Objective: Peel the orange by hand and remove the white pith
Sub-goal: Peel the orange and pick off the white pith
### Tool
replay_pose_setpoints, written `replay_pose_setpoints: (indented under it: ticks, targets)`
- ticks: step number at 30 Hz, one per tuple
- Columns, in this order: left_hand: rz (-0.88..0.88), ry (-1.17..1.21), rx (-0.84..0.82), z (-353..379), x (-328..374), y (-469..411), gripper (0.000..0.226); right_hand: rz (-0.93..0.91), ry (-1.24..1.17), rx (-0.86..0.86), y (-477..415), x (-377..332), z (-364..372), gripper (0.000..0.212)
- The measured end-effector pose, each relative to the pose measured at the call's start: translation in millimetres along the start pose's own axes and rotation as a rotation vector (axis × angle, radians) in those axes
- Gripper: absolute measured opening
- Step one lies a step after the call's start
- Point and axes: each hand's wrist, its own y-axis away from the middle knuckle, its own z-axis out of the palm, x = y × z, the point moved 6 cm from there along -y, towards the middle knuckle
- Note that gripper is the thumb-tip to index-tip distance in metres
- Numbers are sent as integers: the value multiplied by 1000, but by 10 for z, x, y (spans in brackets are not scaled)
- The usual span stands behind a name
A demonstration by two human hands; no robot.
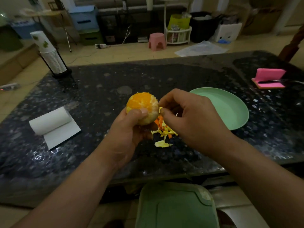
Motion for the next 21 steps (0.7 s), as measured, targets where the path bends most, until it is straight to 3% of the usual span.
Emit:
replay_pose_setpoints:
  ticks: [10, 14, 21]
  targets:
    - [20, -135, 11, -74, 22, -12, 61, -100, 76, -26, -17, -82, 13, 13]
    - [34, -230, 25, -72, 27, -18, 69, -158, 189, -62, -26, -83, 16, 8]
    - [13, -390, 33, -74, 25, -1, 53, -221, 301, -85, -12, -95, 77, 7]
